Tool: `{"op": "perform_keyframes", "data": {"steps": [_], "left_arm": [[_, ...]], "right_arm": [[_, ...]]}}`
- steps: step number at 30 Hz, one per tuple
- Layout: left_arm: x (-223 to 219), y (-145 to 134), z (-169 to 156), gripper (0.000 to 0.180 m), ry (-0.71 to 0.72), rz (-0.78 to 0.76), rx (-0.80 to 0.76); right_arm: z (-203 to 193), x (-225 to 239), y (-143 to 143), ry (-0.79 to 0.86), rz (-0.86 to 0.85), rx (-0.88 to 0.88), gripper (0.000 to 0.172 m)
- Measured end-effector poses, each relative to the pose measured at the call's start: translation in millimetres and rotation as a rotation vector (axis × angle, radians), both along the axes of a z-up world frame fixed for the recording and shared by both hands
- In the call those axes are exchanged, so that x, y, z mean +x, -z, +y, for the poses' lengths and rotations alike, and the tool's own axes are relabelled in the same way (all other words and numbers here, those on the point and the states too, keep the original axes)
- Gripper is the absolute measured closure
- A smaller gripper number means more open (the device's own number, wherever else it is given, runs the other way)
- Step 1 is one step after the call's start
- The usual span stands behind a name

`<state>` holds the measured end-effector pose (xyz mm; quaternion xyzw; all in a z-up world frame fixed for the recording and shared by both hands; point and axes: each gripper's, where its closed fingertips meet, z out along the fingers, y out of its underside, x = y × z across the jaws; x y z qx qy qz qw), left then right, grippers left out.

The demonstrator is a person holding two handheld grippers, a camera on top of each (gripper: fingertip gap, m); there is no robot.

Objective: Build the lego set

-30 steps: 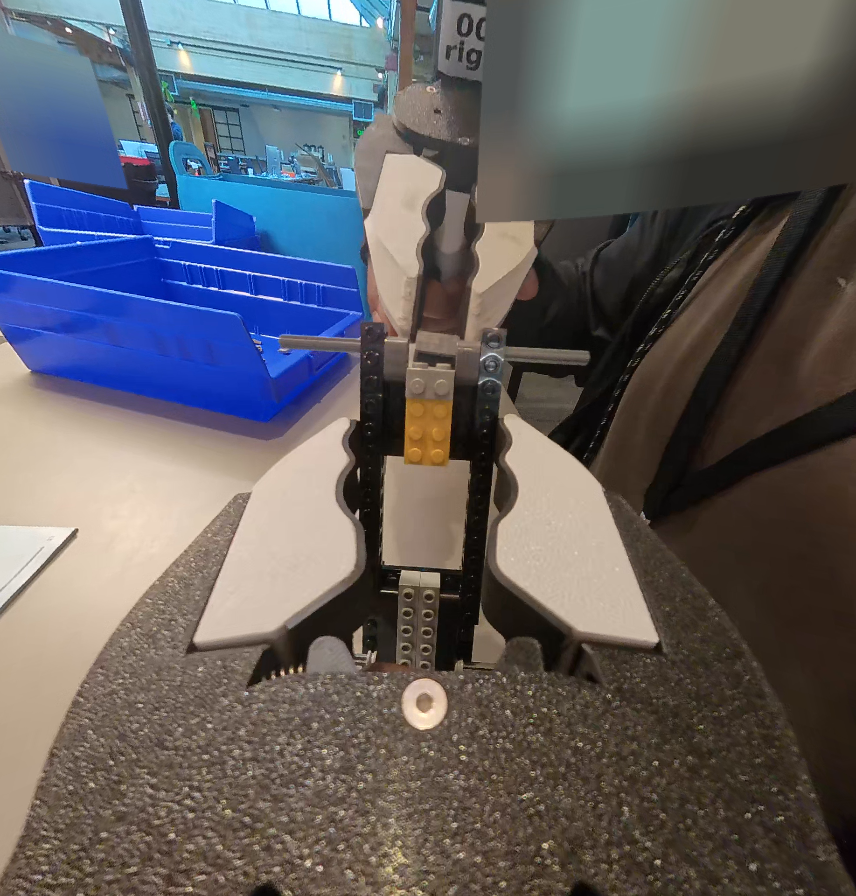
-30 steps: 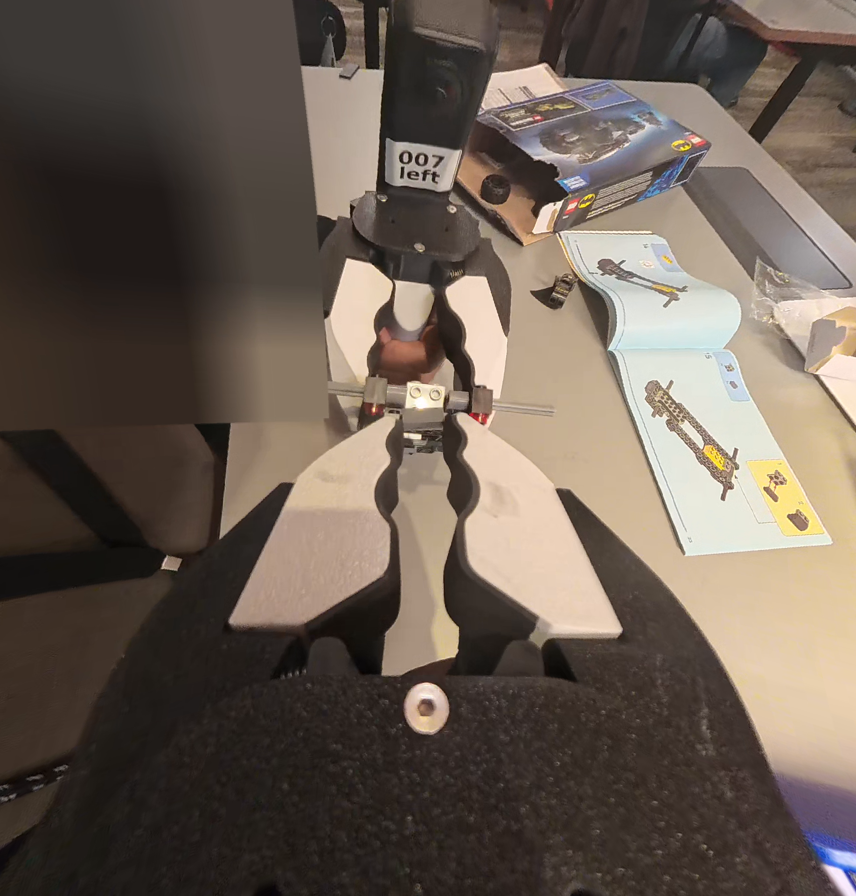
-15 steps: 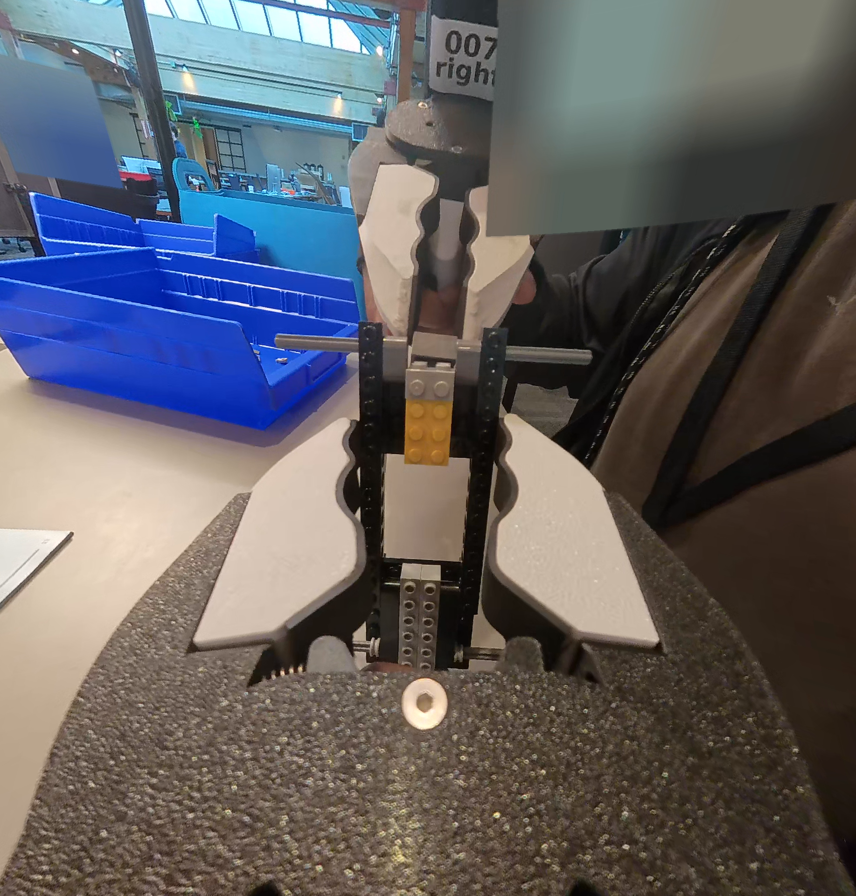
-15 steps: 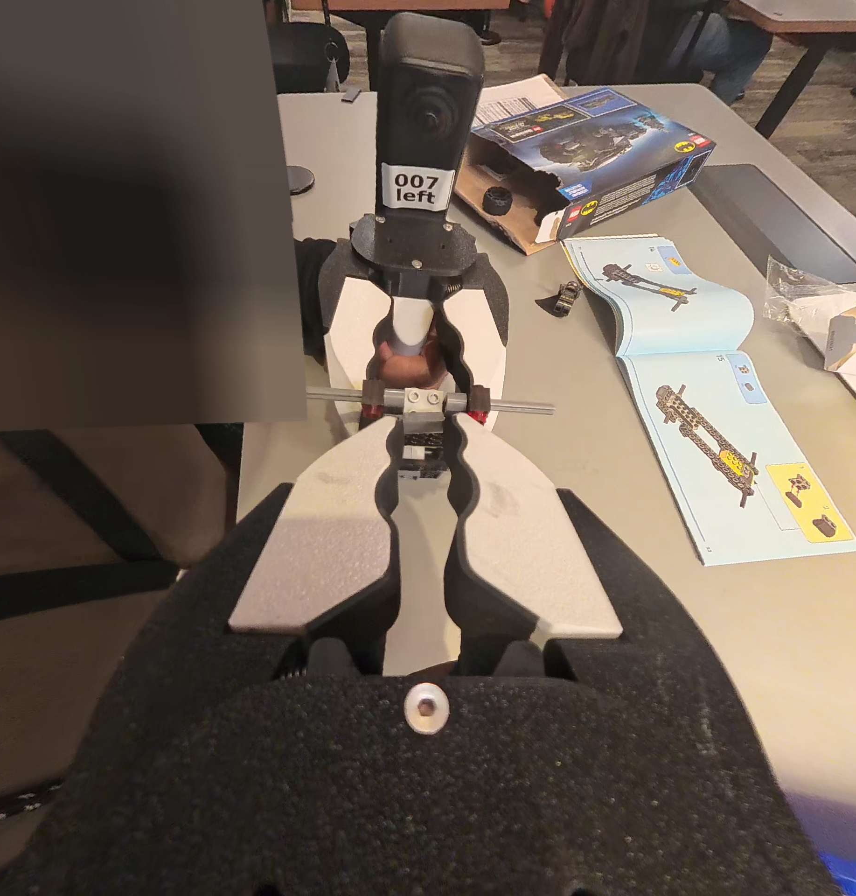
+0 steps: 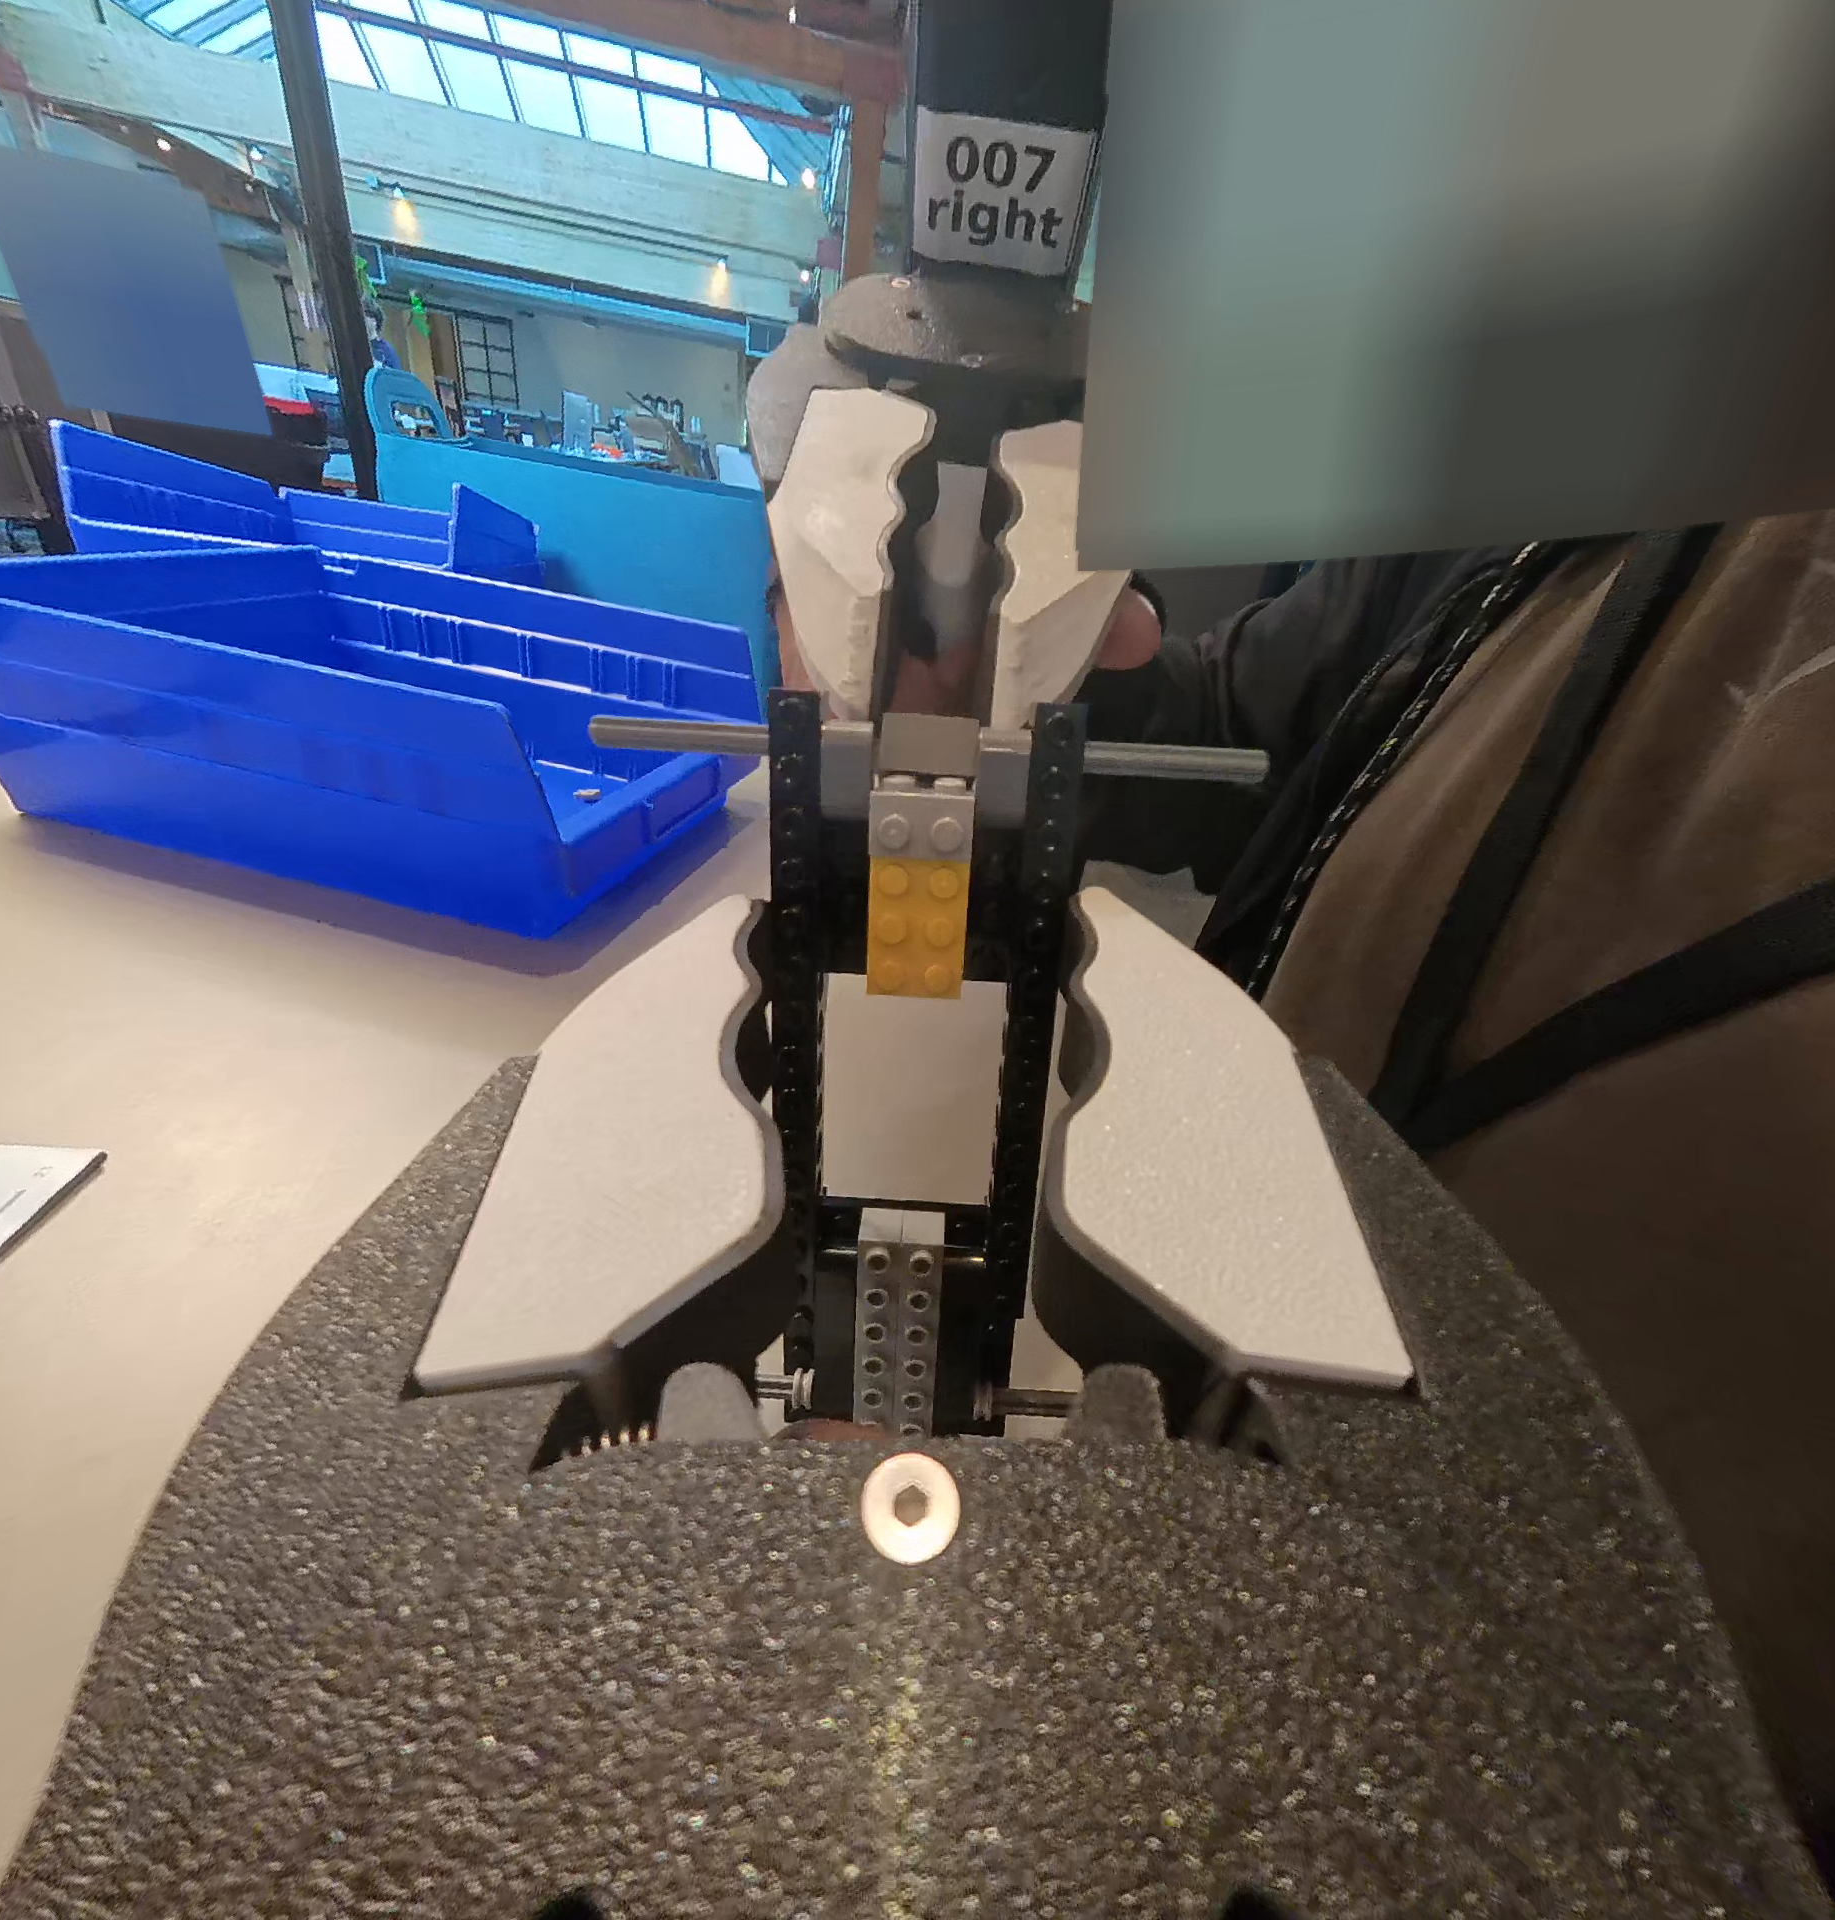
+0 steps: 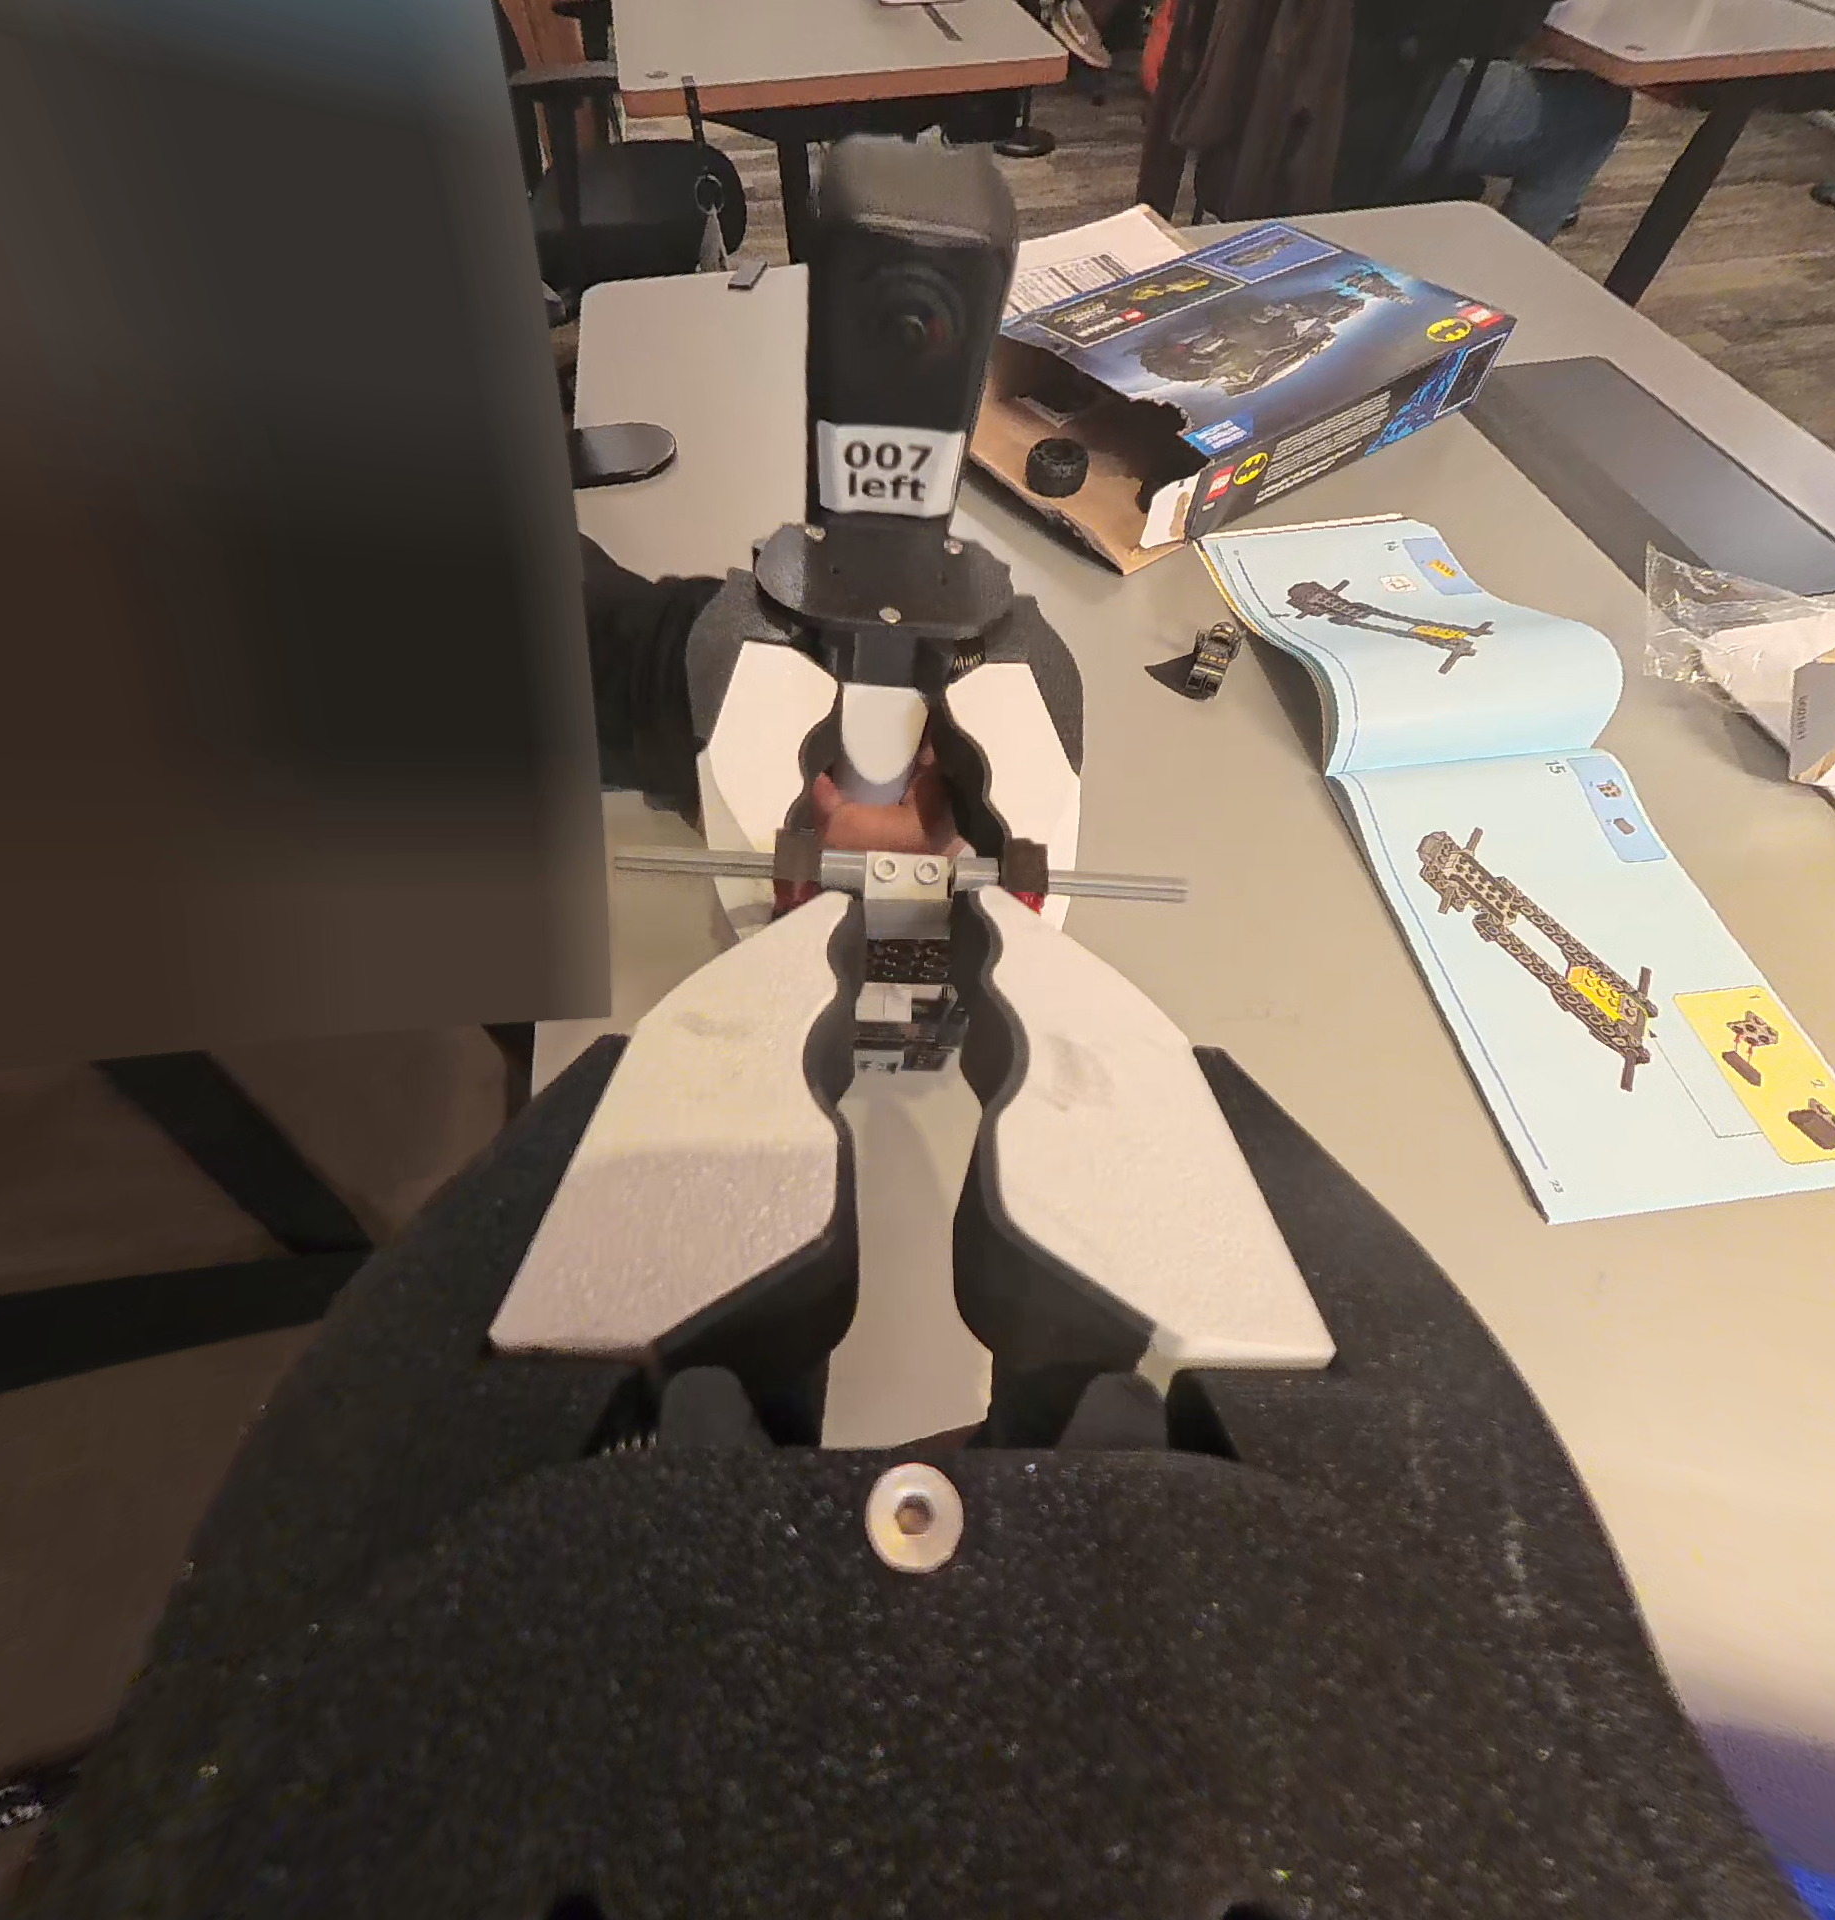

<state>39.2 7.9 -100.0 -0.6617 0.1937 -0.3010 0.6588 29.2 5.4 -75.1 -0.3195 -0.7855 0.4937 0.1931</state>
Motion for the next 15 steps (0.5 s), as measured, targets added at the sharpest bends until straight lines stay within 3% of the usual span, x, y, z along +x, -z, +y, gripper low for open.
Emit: {"op": "perform_keyframes", "data": {"steps": [15], "left_arm": [[-4,-23,-6,0.127,0.082,-0.295,0.074]], "right_arm": [[-7,-12,-17,0.017,0.057,-0.069,0.155]]}}
